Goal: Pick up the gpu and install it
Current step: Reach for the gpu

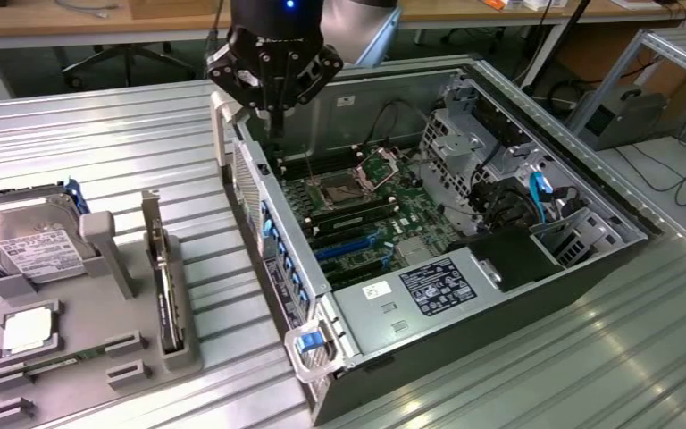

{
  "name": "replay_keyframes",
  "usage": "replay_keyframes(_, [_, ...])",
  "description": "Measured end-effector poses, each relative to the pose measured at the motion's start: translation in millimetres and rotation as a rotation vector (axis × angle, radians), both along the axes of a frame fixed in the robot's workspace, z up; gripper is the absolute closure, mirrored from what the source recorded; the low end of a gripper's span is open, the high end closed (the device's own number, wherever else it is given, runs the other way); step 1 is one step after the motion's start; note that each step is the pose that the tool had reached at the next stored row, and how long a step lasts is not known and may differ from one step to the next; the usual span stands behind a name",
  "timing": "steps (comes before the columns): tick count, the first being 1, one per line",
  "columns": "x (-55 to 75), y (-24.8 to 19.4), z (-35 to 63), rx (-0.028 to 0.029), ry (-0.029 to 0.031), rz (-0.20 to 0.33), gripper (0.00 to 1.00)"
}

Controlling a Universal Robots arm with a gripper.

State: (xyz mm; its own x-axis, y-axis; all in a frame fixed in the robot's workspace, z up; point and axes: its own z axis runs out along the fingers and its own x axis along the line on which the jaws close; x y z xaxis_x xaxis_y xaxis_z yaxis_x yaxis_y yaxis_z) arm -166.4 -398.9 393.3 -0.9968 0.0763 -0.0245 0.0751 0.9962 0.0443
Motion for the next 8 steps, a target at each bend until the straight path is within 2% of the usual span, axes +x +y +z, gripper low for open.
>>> replay_keyframes(8, [-30.8, 0.4, -0.1, 0.0000, 0.0000, 0.000, 0.89])
